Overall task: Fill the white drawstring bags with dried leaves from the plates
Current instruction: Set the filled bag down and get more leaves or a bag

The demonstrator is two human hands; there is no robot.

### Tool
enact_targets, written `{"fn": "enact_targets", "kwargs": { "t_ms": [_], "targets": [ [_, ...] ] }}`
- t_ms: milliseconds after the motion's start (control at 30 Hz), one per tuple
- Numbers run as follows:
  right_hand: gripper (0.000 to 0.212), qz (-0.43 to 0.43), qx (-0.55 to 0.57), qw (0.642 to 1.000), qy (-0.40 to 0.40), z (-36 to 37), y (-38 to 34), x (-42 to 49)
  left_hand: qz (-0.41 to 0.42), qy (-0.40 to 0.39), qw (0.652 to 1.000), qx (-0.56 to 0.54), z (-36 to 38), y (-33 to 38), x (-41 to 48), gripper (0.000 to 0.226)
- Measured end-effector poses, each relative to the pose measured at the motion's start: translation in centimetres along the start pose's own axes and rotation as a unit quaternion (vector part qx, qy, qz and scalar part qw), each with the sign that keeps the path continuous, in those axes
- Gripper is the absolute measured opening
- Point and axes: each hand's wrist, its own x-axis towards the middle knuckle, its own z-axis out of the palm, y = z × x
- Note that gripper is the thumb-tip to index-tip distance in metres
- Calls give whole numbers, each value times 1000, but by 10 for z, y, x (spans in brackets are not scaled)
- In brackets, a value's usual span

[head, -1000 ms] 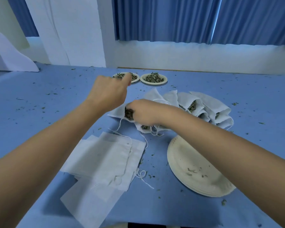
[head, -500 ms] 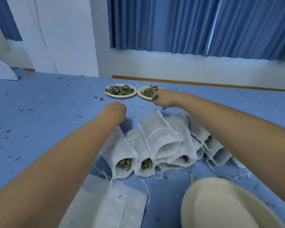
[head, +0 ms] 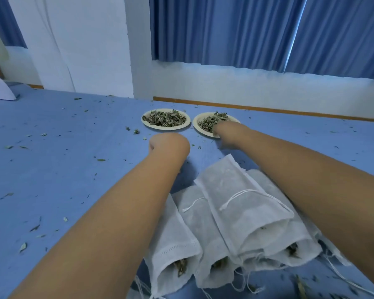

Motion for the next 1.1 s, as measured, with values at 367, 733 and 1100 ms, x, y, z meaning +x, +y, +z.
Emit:
{"fn": "enact_targets", "kwargs": {
  "t_ms": [367, 733, 1100],
  "targets": [
    [16, -114, 33, 990, 75, 7, 3, -39, 11, -13, 996, -88, 19, -9, -21, 29],
    [16, -209, 120, 934, 265, -36, 22, -174, 112, 200, 741, -632, 9, -22, -119, 25],
    [20, -254, 248, 911, 212, 35, 15, -387, 196, 14, 710, -676, 67, 15, -284, 23]
  ]
}}
